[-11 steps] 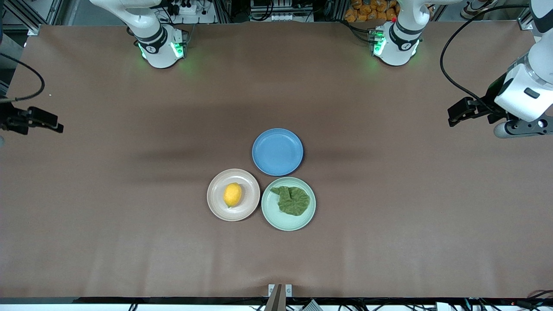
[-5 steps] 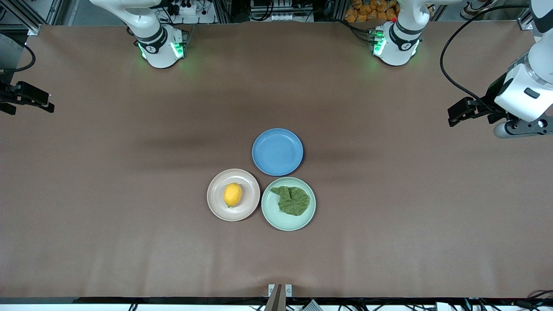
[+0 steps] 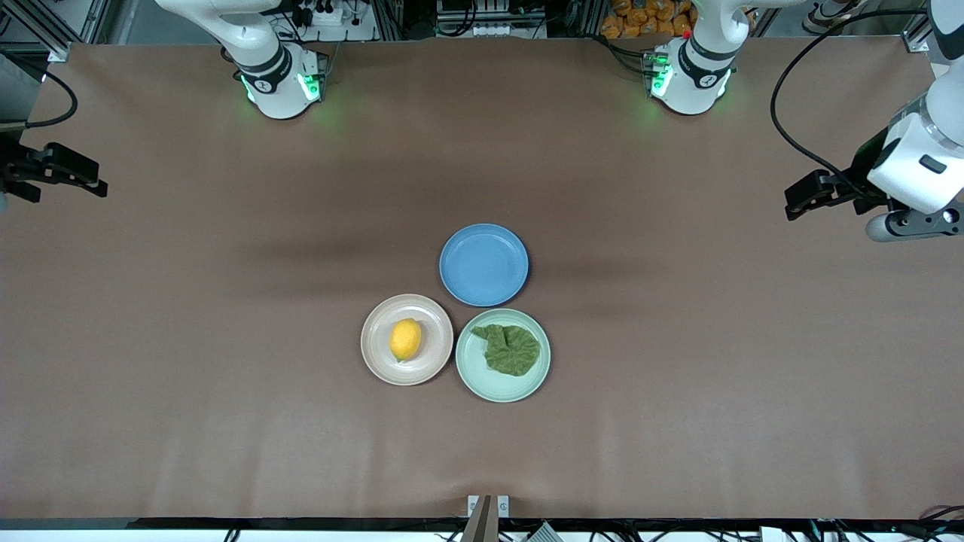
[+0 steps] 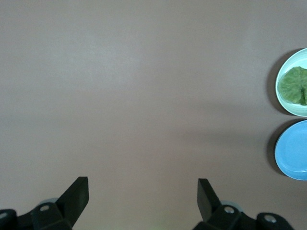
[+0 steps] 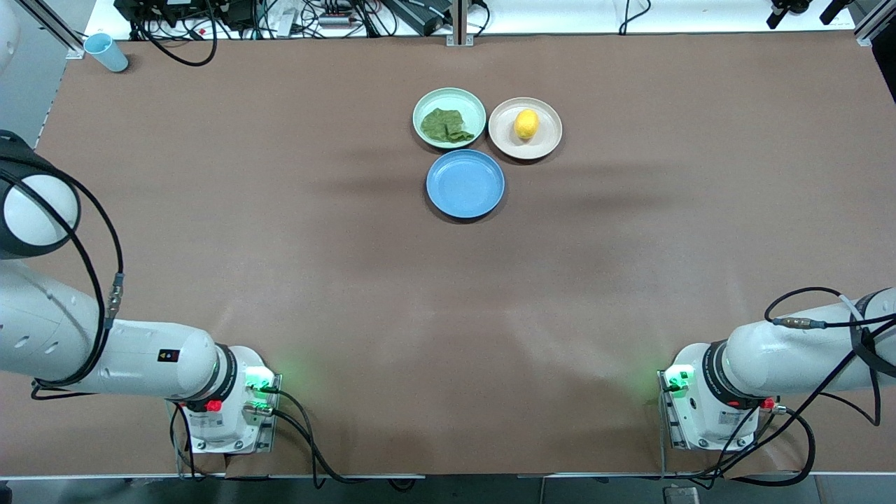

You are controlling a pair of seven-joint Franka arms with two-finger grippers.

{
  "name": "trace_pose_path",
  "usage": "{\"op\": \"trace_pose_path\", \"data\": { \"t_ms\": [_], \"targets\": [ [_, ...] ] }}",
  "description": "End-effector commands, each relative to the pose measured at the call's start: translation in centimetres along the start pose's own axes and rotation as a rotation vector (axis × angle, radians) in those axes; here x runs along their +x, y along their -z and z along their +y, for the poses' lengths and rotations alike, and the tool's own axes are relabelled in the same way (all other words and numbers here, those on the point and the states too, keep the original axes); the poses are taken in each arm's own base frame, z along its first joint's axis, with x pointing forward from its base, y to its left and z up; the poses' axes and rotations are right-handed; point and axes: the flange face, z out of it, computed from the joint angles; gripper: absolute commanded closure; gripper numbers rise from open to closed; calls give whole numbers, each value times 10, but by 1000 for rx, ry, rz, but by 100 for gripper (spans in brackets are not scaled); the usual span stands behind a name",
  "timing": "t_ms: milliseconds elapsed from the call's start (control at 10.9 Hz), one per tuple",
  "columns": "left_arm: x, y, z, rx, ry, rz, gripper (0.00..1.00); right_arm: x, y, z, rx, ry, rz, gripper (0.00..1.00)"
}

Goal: Place lemon and lettuce in plates

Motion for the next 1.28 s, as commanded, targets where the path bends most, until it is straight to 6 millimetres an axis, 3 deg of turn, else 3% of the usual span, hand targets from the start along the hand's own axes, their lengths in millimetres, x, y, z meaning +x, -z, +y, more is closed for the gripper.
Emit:
{"op": "trace_pose_path", "data": {
  "t_ms": [0, 548, 1188],
  "targets": [
    [-10, 2, -8, 15, -17, 0, 0, -18, 2, -8, -15, 3, 13, 0],
    [-10, 0, -13, 17, -8, 3, 0, -11, 2, -11, -33, 10, 10, 0],
    [-18, -5, -11, 12, -14, 29, 0, -12, 3, 1, -33, -13, 8, 0]
  ]
}}
